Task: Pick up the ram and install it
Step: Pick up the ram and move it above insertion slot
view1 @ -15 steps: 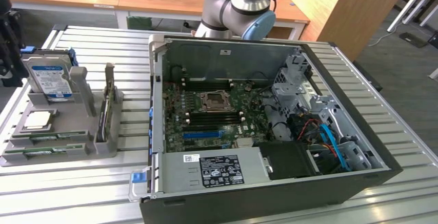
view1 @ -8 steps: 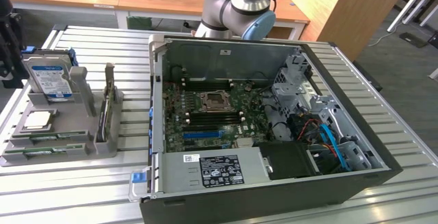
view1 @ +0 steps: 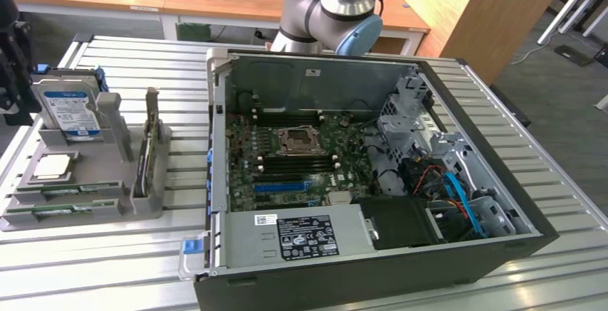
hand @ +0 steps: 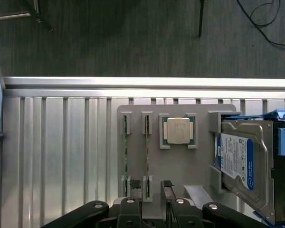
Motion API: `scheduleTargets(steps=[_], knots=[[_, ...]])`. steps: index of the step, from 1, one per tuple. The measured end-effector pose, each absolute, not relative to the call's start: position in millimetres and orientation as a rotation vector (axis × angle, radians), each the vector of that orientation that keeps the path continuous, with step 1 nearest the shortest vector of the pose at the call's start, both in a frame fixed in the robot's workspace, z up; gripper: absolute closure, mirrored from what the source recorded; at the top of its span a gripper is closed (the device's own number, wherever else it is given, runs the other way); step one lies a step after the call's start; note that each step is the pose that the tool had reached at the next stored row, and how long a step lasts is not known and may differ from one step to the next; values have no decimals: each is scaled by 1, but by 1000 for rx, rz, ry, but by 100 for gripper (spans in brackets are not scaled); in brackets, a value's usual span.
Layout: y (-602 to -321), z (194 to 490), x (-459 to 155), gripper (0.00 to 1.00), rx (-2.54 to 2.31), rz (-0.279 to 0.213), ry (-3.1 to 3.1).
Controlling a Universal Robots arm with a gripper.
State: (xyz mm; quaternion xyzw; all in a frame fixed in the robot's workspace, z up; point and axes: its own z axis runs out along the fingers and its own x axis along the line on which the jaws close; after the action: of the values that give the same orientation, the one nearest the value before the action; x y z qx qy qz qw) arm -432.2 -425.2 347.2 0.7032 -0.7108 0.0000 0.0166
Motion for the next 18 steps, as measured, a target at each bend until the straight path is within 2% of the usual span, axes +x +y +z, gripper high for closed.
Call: scheduleTargets(steps=[18], knots=[[-425, 337, -432, 70, 2180, 17, -2201]])
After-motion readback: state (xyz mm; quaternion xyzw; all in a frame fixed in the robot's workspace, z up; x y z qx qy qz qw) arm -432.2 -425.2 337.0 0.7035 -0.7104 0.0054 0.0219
